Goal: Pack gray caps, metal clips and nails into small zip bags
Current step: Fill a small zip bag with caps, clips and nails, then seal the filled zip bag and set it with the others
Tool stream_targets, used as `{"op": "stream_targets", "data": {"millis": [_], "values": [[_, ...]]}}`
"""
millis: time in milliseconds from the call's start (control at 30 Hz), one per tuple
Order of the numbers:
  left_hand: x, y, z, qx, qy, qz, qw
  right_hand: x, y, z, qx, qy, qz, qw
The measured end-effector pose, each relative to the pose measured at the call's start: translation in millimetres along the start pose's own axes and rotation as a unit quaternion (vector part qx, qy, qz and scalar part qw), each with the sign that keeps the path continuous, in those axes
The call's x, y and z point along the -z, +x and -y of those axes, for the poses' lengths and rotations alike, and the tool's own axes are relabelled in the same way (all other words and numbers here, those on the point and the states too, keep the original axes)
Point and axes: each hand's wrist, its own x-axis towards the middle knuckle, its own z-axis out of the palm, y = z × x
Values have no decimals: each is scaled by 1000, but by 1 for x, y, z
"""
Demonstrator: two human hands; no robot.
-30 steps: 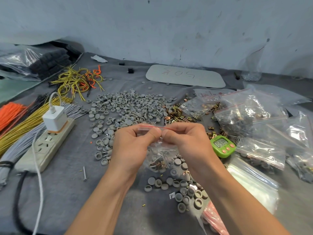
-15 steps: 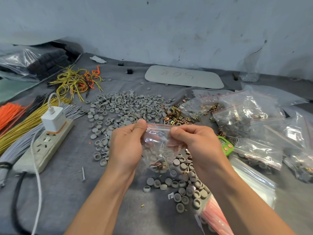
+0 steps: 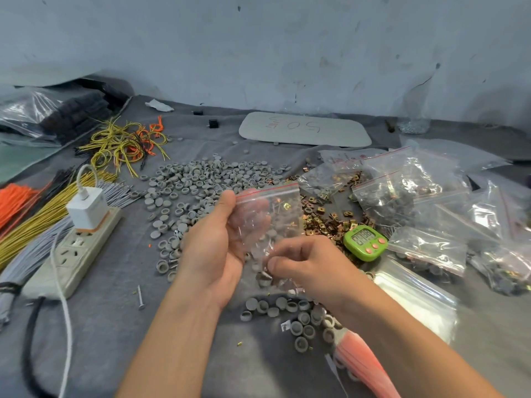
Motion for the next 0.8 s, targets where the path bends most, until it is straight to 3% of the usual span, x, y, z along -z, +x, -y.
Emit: {"op": "stream_targets", "data": {"millis": [100,167,267,400,600,800], "values": [[-7,-6,10,6,198,104,975,15,-6,1,14,73,-94,993],[-18,-10,23,33,267,163,949,30,-11,4,22,149,-154,976],[-39,-12,42,3,272,161,949,50,-20,3,11,187,-210,960],[-68,-8,62,-81,325,88,938,73,-42,-6,-12,140,-256,956],[-113,-13,102,-27,246,140,959,125,-79,-19,-43,177,-313,932],[-154,-21,146,-53,244,135,959,170,-103,-36,-53,156,-413,896]]}}
